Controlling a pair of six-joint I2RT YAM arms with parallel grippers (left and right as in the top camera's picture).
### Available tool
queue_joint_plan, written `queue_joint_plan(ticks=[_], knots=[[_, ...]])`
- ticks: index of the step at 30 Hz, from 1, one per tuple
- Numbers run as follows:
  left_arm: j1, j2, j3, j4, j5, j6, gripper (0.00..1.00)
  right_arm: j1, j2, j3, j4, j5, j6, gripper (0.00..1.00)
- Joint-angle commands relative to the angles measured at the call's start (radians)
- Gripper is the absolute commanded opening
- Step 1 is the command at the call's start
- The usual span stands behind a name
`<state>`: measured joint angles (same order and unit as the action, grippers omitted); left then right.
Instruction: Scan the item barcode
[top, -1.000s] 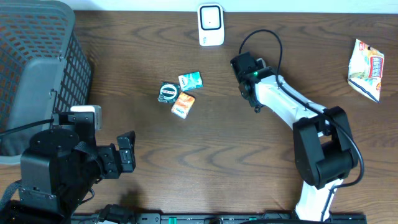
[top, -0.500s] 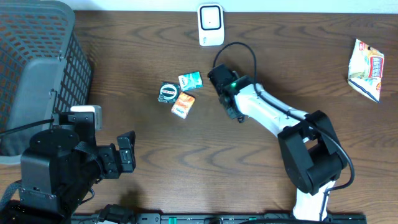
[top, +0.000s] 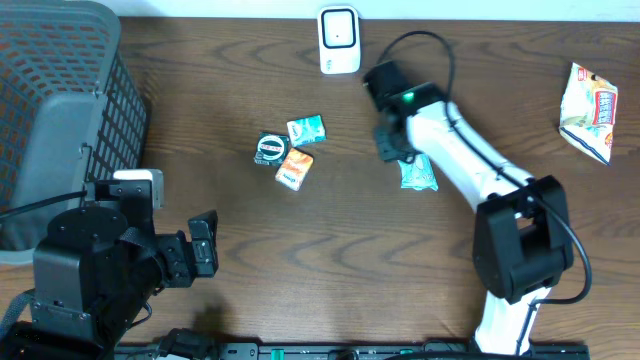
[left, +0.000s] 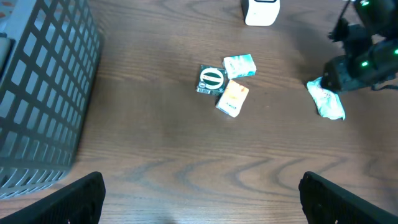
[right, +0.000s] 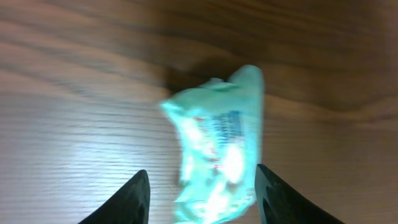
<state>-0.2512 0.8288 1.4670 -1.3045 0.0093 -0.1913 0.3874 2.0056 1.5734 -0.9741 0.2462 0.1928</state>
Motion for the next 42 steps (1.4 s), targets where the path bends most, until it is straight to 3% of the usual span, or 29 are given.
queue_joint_plan(ticks=[1, 11, 25, 27, 31, 32, 37, 42], knots=[[0.003, 0.0, 0.009, -0.001, -0.002, -0.013, 0.98, -0.061, -0.002, -0.028, -0.003, -0.058, -0.03, 0.47], [0.003, 0.0, 0.009, -0.001, -0.002, -0.013, 0.98, -0.133, 0.0, -0.161, 0.131, -0.232, -0.1, 0.48], [0.003, 0.0, 0.009, -0.001, -0.002, -0.013, 0.98, -0.132, 0.042, -0.219, 0.206, -0.238, -0.1, 0.45], [0.003, 0.0, 0.009, -0.001, -0.002, -0.013, 0.98, -0.131, 0.049, -0.22, 0.208, -0.238, -0.1, 0.37], [0.003, 0.0, 0.009, -0.001, -0.002, -0.013, 0.98, -0.131, 0.049, -0.217, 0.207, -0.238, -0.097, 0.04], [0.003, 0.0, 0.009, -0.001, -0.002, -0.013, 0.98, -0.131, 0.049, -0.216, 0.204, -0.238, -0.097, 0.01], [0.003, 0.0, 0.009, -0.001, -0.002, -0.013, 0.98, -0.131, 0.048, -0.171, 0.161, -0.239, -0.097, 0.01], [0.003, 0.0, 0.009, -0.001, -0.002, -0.013, 0.98, -0.12, 0.048, -0.013, 0.087, -0.298, -0.097, 0.01]])
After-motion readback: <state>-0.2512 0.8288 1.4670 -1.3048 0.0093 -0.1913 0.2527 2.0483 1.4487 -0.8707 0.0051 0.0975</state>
